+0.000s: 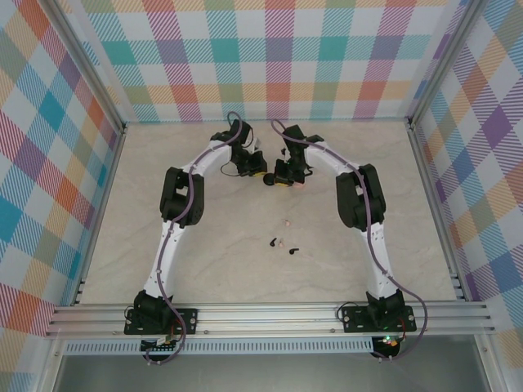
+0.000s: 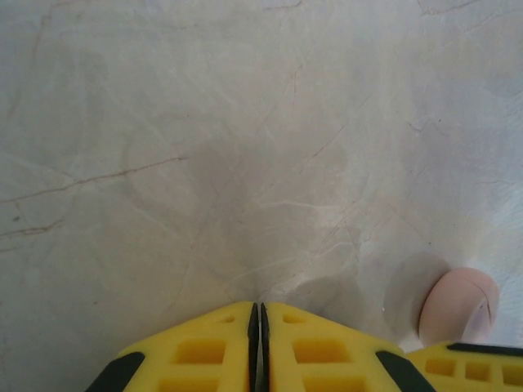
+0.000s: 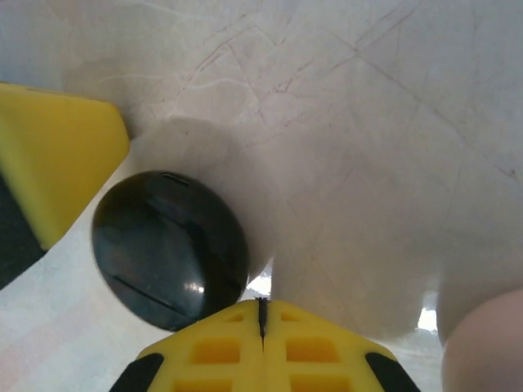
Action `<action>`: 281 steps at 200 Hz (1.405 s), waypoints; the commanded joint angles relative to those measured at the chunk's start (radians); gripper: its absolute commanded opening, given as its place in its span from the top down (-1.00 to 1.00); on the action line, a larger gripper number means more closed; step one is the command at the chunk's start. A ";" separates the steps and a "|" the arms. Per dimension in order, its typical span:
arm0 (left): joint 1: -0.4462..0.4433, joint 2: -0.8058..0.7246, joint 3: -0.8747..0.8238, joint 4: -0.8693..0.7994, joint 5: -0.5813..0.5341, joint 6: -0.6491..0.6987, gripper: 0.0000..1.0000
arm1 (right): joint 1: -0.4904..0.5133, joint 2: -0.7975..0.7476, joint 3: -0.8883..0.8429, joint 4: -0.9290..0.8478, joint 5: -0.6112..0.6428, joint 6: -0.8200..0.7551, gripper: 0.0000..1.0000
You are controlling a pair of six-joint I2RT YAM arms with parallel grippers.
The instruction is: Insert the wireless bluetooth earbuds into the charging case
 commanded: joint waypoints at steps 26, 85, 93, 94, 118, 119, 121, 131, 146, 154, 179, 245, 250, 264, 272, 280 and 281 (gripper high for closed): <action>-0.016 -0.116 -0.148 -0.092 -0.068 0.051 0.76 | 0.007 0.050 0.071 -0.049 0.000 0.015 0.94; -0.018 -0.237 -0.331 -0.045 -0.042 0.058 0.73 | 0.007 0.093 0.144 -0.079 -0.027 0.002 0.92; -0.018 -0.250 -0.353 -0.032 -0.032 0.058 0.73 | 0.008 0.100 0.154 -0.082 -0.036 0.001 0.91; -0.019 -0.251 -0.356 -0.031 -0.030 0.058 0.72 | 0.008 0.101 0.155 -0.082 -0.038 0.000 0.91; -0.021 -0.267 -0.399 -0.017 -0.002 0.057 0.71 | 0.009 0.115 0.172 -0.081 -0.061 0.004 0.89; -0.021 -0.268 -0.400 -0.017 -0.002 0.058 0.71 | 0.009 0.115 0.173 -0.081 -0.061 0.004 0.89; -0.021 -0.269 -0.402 -0.018 -0.002 0.058 0.71 | 0.009 0.116 0.173 -0.083 -0.064 0.004 0.89; -0.022 -0.278 -0.422 -0.016 -0.001 0.058 0.71 | 0.010 0.121 0.179 -0.079 -0.072 0.004 0.88; -0.022 -0.294 -0.456 -0.003 0.001 0.058 0.70 | 0.010 0.130 0.191 -0.082 -0.076 0.001 0.87; -0.024 -0.300 -0.471 0.002 0.011 0.058 0.69 | 0.011 0.137 0.200 -0.086 -0.076 0.001 0.86; -0.026 -0.340 -0.521 0.010 -0.012 0.049 0.68 | 0.011 0.152 0.227 -0.107 -0.059 0.002 0.84; 0.067 -0.348 -0.510 0.009 -0.141 0.011 0.67 | 0.019 0.080 0.134 -0.148 0.070 0.019 0.81; 0.070 -0.341 -0.494 0.008 -0.141 0.012 0.67 | 0.020 0.069 0.115 -0.142 0.070 0.019 0.81; 0.076 -0.309 -0.439 -0.003 -0.133 0.021 0.66 | 0.024 0.046 0.074 -0.127 0.065 0.018 0.81; 0.079 -0.284 -0.401 -0.014 -0.134 0.019 0.65 | 0.027 0.036 0.057 -0.120 0.062 0.018 0.81; 0.080 -0.262 -0.365 -0.025 -0.138 0.016 0.65 | 0.029 0.029 0.043 -0.117 0.058 0.018 0.81; 0.080 -0.259 -0.361 -0.026 -0.138 0.017 0.65 | 0.029 0.029 0.041 -0.116 0.059 0.019 0.81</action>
